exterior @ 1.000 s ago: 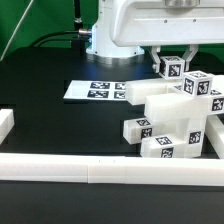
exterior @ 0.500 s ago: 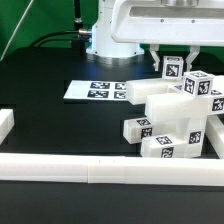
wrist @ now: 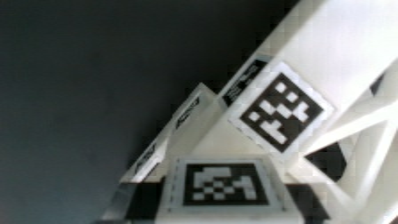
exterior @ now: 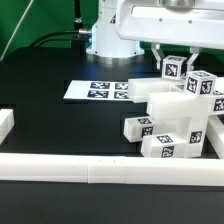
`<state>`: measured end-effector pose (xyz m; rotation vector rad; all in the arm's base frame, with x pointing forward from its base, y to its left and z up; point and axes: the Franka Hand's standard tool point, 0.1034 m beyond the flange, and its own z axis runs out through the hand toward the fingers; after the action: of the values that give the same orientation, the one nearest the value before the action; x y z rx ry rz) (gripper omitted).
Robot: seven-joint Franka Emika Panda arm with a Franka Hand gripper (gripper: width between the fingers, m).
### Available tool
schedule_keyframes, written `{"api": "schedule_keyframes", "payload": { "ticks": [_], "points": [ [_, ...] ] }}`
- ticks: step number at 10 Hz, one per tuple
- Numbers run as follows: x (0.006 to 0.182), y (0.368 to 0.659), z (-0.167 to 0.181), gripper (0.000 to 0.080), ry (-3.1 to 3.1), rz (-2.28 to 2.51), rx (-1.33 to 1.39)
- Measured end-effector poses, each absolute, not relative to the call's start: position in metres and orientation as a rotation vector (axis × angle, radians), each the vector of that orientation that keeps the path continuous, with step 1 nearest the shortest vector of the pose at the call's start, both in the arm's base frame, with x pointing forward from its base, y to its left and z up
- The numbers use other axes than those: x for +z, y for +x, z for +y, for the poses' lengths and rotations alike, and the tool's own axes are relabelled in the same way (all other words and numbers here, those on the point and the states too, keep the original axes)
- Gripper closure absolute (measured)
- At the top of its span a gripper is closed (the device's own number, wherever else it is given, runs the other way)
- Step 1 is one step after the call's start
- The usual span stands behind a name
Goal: Assemble chair
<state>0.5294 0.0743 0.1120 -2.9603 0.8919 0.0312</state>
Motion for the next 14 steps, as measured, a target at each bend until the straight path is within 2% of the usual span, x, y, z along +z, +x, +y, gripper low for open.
{"api": "schedule_keyframes", "payload": {
  "ticks": [6, 9, 10, 11, 12, 14],
  "points": [
    [0.1113, 0.5335, 0.0729, 0.0532, -2.697, 1.38, 0.008],
    [0.111, 0.5335, 0.0735, 0.0527, -2.69, 1.383, 0.013],
    [0.1109, 0.5333, 0.0736, 0.0314, -2.715, 1.333, 0.011],
    [0.1103, 0.5312, 0.0745, 0.0314, -2.741, 1.295, 0.042],
    [0.1107, 0.5327, 0.0749, 0.018, -2.791, 1.185, 0.041],
    [0.1104, 0.5325, 0.0749, 0.0158, -2.871, 0.971, 0.029]
  ]
}}
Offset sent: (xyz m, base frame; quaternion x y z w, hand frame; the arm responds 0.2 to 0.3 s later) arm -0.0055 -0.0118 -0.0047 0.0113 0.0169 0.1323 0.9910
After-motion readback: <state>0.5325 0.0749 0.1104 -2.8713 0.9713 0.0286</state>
